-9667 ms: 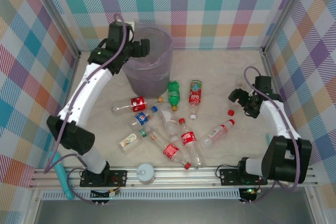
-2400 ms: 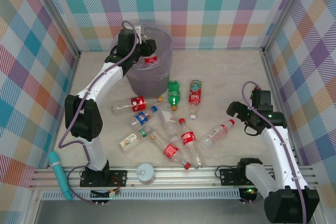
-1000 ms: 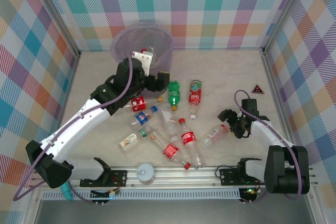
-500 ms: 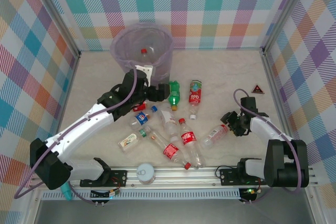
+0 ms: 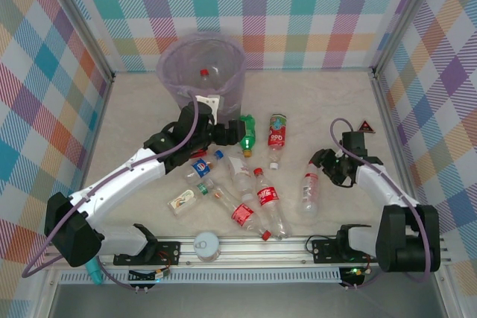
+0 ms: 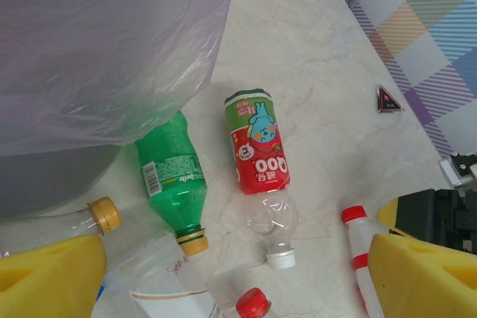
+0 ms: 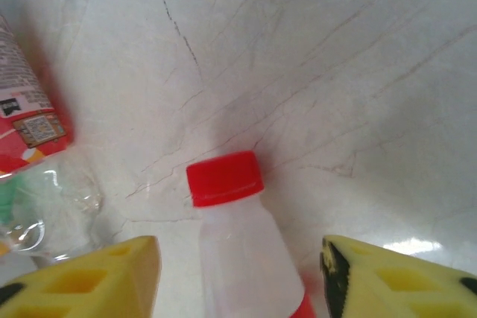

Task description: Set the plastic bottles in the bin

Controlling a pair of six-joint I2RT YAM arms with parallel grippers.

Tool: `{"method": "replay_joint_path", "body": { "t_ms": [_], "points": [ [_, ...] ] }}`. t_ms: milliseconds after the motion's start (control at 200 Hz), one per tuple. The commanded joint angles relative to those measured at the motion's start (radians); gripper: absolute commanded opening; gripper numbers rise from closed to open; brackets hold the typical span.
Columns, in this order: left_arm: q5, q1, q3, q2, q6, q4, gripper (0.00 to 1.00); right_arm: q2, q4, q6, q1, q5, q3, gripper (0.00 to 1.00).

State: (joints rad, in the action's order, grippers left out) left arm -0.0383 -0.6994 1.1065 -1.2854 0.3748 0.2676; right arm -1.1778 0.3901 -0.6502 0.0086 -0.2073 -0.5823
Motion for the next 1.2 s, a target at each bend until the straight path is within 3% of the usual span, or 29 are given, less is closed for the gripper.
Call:
{"method": "replay_joint_path", "body": {
  "t_ms": [0,130,335,540,735,810,990,1195],
  "points": [
    [0.0,-0.02,-0.018,0.033,0.016,-0.046,0.91,0.056,0.138,0.071,0.018,-0.022,-0.032,0.74],
    [-0.005,-0.021,-0.043,0.034,0.025,-0.049,0.91,0.065,0.199,0.097,0.042,0.001,-0.009,0.86],
    [0.006,-0.023,-0.04,-0.007,0.021,-0.047,0.91,-0.043,0.169,0.091,0.071,0.02,-0.012,0.86],
    [-0.016,-0.052,-0.006,-0.029,-0.043,-0.002,0.91,-0.158,0.196,0.125,0.093,0.071,-0.082,0.74],
    [0.018,-0.055,0.027,-0.049,-0.05,0.043,0.91,-0.207,0.21,0.154,0.091,0.096,-0.15,0.5],
    [0.041,-0.054,0.03,-0.051,-0.035,0.021,0.92,-0.193,0.229,0.164,0.09,0.11,-0.186,0.47],
    [0.18,-0.055,0.049,-0.064,-0.029,-0.049,0.92,-0.094,0.239,0.17,0.076,0.089,-0.252,0.42],
    [0.444,-0.087,0.099,-0.154,-0.019,-0.126,1.0,0.145,0.046,0.084,0.079,-0.116,-0.218,0.46]
  ]
}}
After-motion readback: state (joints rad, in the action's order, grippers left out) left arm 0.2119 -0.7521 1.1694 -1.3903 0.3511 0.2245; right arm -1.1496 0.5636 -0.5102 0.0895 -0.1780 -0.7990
